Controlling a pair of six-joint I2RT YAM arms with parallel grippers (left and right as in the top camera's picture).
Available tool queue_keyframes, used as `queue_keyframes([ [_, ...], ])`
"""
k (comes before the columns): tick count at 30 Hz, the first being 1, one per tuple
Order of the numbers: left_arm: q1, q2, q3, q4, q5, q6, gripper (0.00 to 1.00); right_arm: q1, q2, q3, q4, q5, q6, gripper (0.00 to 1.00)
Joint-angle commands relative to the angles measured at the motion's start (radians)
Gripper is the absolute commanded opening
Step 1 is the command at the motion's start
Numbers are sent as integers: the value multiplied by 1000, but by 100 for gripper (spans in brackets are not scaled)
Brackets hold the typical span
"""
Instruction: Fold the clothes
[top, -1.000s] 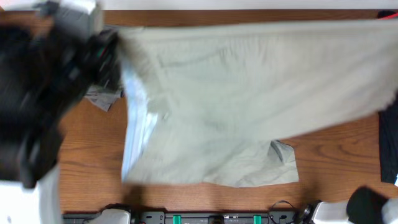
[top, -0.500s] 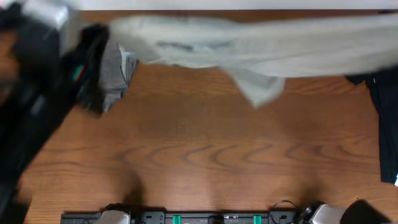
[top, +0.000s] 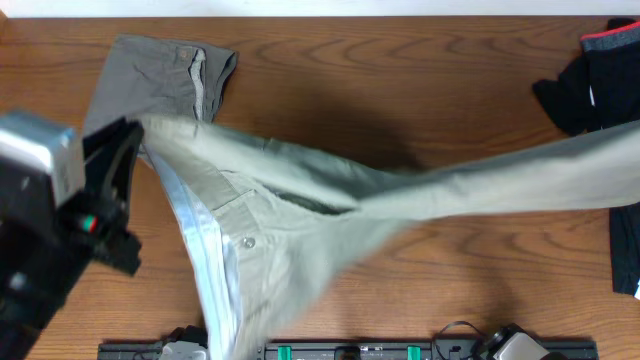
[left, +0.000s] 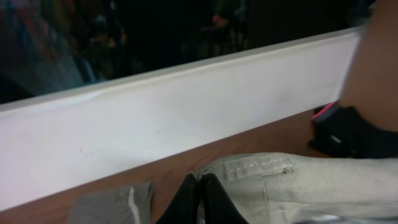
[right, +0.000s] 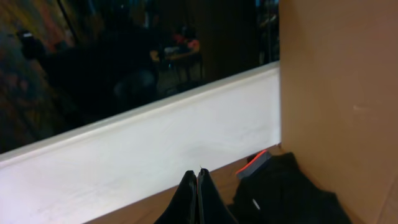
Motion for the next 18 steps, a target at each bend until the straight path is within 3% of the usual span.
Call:
queue_keyframes([
  [1, 1, 55, -5, 27, -60, 20, 6, -12, 58, -3, 19, -14, 11, 1],
  [4, 1, 99, -5, 75, 5, 19, 6, -13, 88, -3, 79, -7, 12, 1],
  [11, 1, 182, -5, 237, 325, -16, 6, -96, 125, -3, 181, 37, 117, 1],
  [18, 1, 146, -4, 279, 386, -22, 6, -302, 95, 34, 238, -108, 173, 1],
])
